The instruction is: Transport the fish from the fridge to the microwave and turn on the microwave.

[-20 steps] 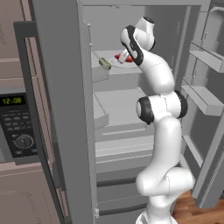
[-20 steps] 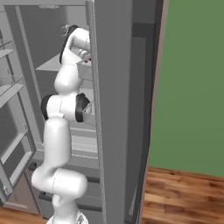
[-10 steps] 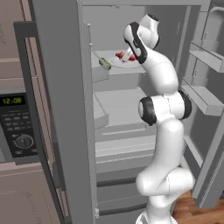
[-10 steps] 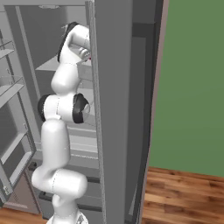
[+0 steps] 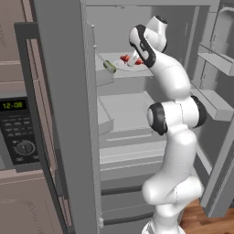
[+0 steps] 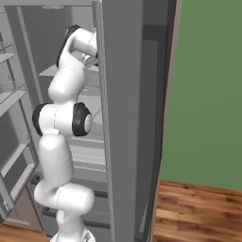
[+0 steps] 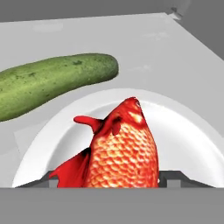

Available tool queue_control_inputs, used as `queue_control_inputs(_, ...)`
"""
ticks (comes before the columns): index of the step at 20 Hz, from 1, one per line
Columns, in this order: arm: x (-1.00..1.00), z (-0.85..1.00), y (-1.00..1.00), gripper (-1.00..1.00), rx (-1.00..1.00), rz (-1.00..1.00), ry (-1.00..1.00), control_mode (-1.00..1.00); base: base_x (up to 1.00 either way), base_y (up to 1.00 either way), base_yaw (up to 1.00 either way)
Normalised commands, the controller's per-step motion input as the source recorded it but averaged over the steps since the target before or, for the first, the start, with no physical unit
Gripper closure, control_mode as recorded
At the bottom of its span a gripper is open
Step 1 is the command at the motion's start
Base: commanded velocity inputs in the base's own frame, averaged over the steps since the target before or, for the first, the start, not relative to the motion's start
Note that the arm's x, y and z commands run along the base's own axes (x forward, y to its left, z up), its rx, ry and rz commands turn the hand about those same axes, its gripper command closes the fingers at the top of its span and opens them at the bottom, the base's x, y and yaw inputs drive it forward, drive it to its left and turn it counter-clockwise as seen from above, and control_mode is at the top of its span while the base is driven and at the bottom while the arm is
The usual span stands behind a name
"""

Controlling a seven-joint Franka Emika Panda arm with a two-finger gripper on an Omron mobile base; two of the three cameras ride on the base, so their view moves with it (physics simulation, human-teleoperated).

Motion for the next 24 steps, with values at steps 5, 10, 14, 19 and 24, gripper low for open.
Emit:
queue_control_inputs(5, -0.18, 0.01, 0.03, 1.0, 0.0, 0.0, -0.03, -1.0, 0.0, 0.0, 0.0)
queue_control_inputs(10, -0.17, 0.07, 0.0, 1.0, 0.0, 0.0, -0.01, -1.0, 0.0, 0.0, 0.0)
queue_control_inputs(14, -0.28, 0.12, 0.0, 1.0, 0.0, 0.0, -0.06, -1.0, 0.0, 0.0, 0.0)
queue_control_inputs(19, -0.33, 0.13, 0.0, 1.0, -0.01, -0.01, -0.07, -1.0, 0.0, 0.0, 0.0)
queue_control_inputs(24, -0.54, 0.0, 0.02, 1.0, -0.04, -0.08, -0.22, -1.0, 0.0, 0.0, 0.0)
